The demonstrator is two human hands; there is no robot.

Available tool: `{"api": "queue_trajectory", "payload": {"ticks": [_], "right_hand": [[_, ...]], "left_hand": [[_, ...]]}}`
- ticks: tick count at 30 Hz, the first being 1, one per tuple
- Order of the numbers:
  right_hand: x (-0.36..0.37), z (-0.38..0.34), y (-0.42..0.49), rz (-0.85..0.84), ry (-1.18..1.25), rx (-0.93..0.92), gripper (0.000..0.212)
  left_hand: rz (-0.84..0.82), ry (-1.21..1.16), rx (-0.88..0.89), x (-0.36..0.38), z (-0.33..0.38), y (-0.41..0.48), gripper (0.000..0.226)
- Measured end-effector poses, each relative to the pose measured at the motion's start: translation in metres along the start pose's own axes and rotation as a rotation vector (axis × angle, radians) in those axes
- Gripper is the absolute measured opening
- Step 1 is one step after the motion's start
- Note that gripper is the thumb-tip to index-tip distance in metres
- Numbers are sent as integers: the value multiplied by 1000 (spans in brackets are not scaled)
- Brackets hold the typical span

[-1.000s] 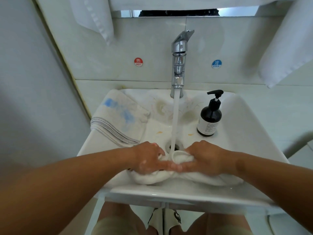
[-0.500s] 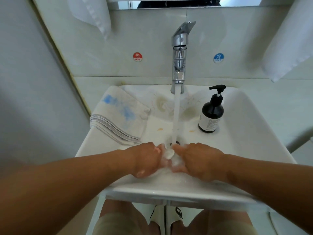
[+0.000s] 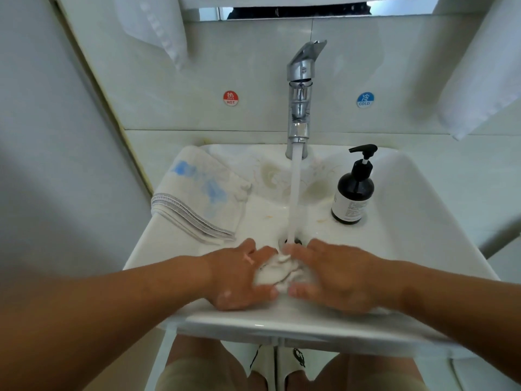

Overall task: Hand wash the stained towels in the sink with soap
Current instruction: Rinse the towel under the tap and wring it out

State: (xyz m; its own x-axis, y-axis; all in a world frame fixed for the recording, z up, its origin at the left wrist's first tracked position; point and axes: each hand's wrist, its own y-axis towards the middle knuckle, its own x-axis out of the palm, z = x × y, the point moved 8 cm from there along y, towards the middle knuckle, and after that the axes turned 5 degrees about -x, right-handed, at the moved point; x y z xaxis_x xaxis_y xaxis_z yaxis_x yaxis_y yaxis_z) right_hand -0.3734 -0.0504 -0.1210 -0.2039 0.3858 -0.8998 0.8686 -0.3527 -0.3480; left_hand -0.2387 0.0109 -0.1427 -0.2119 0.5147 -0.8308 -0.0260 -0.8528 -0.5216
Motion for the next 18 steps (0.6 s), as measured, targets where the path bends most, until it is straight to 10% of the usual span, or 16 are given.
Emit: {"api": "queue_trajectory", "payload": {"ticks": [10, 14, 18], "right_hand": [[9, 18, 25, 51, -74, 121, 68], [0, 27, 22, 4, 177, 91, 60], [-23, 34, 13, 80, -150, 187, 76]], "left_hand": [[235, 130, 74, -22, 8, 15, 32], [107, 127, -64, -14, -6, 27, 81], [335, -13, -104, -37, -21, 23, 70]]}}
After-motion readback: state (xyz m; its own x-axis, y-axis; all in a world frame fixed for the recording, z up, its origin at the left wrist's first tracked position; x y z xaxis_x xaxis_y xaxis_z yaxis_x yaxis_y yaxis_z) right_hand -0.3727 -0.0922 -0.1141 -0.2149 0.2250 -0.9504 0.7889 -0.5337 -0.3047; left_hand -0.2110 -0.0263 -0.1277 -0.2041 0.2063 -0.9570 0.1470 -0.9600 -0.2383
